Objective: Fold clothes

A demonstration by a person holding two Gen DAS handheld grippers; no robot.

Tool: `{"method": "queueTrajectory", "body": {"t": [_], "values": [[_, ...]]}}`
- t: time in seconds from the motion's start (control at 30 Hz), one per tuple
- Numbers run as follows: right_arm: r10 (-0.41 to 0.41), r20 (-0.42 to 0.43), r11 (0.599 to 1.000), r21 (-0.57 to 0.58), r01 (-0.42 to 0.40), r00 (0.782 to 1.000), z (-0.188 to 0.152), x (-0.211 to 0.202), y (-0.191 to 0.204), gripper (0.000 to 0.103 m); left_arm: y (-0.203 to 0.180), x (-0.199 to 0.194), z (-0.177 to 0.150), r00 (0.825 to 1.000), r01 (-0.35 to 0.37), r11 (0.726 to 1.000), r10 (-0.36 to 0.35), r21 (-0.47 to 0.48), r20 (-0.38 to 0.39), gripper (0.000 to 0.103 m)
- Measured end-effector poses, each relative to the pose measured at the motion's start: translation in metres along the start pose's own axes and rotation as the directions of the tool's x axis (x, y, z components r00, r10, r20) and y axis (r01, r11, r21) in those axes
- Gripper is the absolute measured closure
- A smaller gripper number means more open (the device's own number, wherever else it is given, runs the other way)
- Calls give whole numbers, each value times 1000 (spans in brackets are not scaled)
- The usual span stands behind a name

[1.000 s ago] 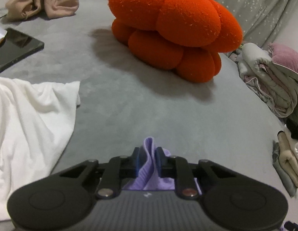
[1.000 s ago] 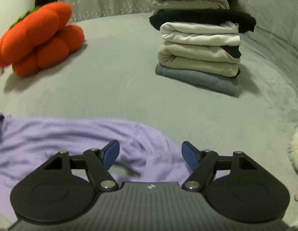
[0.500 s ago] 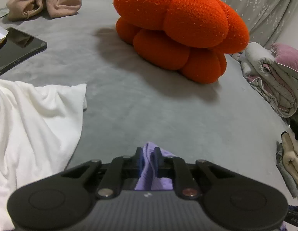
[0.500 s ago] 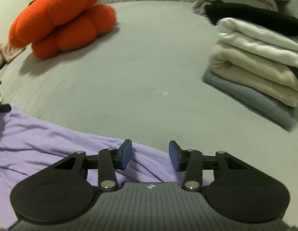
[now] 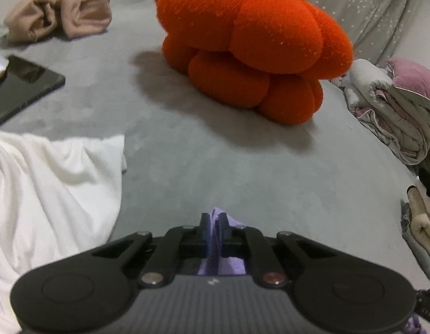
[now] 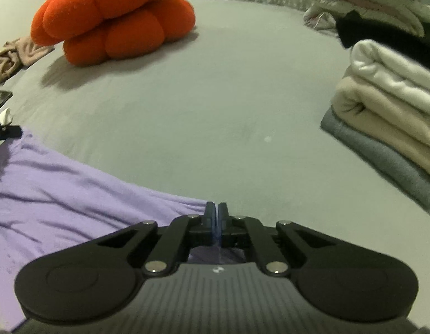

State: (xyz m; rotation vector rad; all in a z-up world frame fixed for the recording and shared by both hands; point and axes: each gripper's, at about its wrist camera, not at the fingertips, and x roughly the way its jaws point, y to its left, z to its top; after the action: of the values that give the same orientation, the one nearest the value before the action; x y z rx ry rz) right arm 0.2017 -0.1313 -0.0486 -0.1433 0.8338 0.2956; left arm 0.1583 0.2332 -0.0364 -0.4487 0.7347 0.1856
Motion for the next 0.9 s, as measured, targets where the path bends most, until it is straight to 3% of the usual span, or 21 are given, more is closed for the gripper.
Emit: {"method": "queueTrajectory", "body": {"t": [0.33,0.67,0.9], "values": [[-62,137,997,58,55,989,31,-8,-6,102,-4,-6,27,998,-13,999,11,38,54,98],[-93,131,991,103,80,987,49,27,-4,102,0,22,28,996,-58,996,54,66,66,98],[-125,103,985,132,111,987,40,58,-11,103,-1,34,21,993,-92,991,83,100,88,96]]}}
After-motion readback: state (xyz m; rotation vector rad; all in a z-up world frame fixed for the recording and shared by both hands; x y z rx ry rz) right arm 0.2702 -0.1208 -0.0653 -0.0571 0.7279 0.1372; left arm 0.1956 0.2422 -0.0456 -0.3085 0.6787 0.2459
